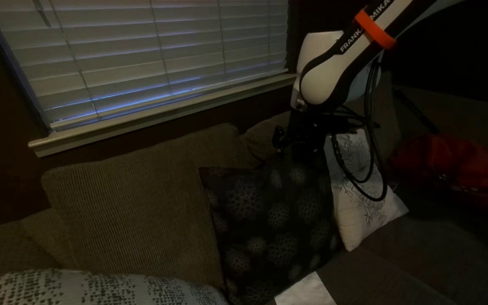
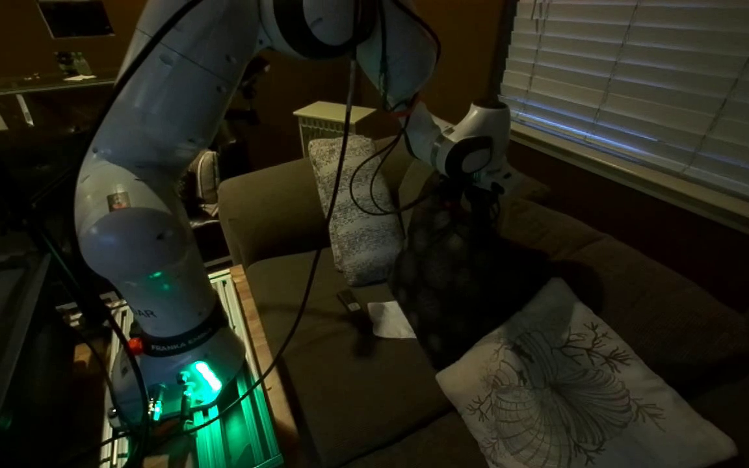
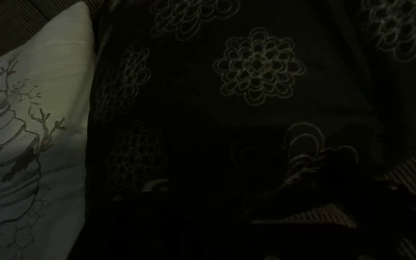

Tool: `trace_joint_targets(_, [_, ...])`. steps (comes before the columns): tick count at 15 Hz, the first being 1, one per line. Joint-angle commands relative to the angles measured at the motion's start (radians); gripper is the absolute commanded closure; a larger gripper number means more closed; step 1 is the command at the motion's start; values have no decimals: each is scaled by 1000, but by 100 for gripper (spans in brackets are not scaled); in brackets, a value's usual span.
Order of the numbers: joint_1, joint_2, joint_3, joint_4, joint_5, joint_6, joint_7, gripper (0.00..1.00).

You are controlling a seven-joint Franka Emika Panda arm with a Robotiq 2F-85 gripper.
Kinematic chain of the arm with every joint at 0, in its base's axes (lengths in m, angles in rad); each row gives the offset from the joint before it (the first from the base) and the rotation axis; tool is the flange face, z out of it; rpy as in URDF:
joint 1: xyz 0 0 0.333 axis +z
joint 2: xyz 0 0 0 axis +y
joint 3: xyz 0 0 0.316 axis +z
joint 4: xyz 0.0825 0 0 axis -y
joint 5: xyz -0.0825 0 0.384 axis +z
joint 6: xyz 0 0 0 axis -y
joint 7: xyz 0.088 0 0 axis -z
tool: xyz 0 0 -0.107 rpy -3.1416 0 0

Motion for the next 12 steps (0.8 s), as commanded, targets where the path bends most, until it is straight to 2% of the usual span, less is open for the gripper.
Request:
trace_joint_targets(1, [19, 53, -17, 83, 31, -62, 28, 31])
trace_joint_targets(10, [12, 71, -19, 135, 28, -122, 75, 95])
trace_joint_targets(12, [5, 64, -12, 134, 33, -127, 67, 100])
